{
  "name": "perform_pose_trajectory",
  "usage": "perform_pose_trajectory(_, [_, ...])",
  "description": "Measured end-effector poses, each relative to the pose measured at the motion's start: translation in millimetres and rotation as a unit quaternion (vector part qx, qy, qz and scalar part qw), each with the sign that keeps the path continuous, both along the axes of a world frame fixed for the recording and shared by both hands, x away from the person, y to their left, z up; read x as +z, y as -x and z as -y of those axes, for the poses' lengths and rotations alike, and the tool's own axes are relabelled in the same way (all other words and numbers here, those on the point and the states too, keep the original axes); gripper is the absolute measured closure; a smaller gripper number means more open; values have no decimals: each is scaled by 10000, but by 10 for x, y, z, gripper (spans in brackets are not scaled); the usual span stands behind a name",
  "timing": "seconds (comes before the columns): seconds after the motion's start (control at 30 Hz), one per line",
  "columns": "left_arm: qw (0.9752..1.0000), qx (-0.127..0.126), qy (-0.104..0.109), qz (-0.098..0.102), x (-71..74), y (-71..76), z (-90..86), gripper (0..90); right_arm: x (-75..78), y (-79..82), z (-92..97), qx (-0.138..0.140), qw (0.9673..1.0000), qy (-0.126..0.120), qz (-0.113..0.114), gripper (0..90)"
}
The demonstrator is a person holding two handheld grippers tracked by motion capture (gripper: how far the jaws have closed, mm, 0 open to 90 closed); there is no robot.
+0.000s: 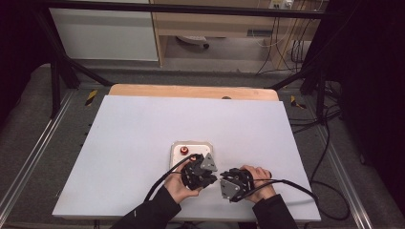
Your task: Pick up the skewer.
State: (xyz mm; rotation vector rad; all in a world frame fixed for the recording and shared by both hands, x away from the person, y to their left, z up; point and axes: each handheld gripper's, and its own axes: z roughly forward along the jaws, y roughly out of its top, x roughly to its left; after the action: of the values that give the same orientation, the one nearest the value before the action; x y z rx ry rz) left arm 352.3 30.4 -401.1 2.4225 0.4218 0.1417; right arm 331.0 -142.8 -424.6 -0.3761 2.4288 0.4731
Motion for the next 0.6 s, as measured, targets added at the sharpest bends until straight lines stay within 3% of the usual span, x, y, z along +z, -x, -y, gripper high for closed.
perform_pose_trajectory(0.2, [10000,-10,-8,-13,-12,6,12,885,-16,13,2,182,9995,245,112,877])
perform_pose_trajectory(0.5, [10000,-12,13,-76,-13,-8,-12,876,-12,19,1,278,9989,324,195,891])
perform_pose_trajectory(0.6, [9999,30,-38,-128,4,-13,-32,810,-9,22,-5,297,9984,410,256,890])
